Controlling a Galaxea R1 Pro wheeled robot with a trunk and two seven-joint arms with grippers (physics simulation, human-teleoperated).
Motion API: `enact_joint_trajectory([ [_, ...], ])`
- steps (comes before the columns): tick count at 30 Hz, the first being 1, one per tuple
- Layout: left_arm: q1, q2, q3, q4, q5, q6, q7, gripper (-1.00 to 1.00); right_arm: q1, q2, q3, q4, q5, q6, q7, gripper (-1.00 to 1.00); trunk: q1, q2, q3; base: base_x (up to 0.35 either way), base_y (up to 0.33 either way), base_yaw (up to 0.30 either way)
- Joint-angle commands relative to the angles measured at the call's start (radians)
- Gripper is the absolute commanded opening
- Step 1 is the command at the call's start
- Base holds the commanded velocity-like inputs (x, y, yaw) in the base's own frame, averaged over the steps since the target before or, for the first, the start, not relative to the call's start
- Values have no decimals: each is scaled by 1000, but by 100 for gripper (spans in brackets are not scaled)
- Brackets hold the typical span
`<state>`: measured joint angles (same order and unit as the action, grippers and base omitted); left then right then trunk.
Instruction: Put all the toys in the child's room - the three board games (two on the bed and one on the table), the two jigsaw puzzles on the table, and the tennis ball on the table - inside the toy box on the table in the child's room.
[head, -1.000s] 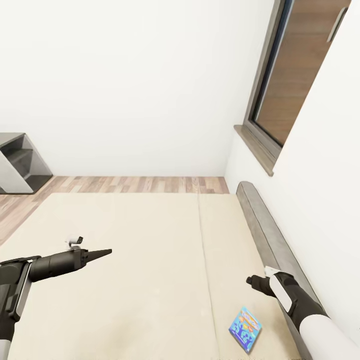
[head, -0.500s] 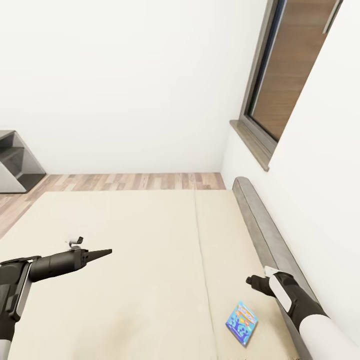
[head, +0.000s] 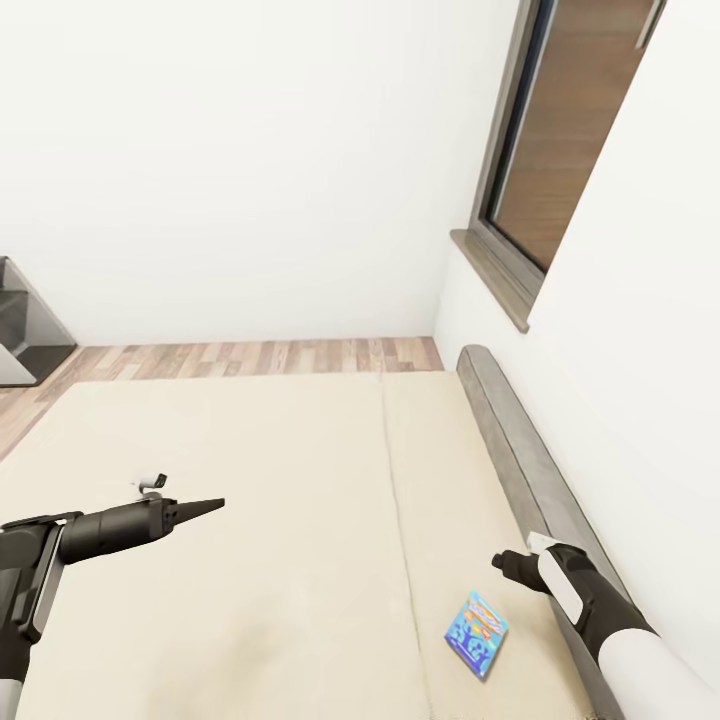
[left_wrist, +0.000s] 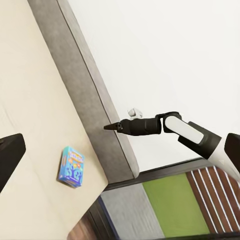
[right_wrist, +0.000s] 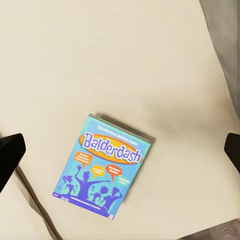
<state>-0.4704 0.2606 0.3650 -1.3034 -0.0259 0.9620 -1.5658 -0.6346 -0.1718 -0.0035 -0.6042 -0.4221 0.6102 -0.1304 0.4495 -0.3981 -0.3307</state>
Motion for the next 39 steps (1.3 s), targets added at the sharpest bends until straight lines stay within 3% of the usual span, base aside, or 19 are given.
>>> enact_joint_trajectory([
  [1,-1,0,0,-1,-3,11,-5,100,0,0,0,-2,-11,4,-8,100,0,-2,-3,0,0,-84],
  [16,-1,0,0,0,-4,11,-5,100,0,0,47,-12,-12,3,-8,100,0,-2,-14,0,0,-36],
  [39,-1,-1,0,0,-3,11,-5,100,1,4,54,-12,-12,2,-8,100,0,-2,-15,0,0,36],
])
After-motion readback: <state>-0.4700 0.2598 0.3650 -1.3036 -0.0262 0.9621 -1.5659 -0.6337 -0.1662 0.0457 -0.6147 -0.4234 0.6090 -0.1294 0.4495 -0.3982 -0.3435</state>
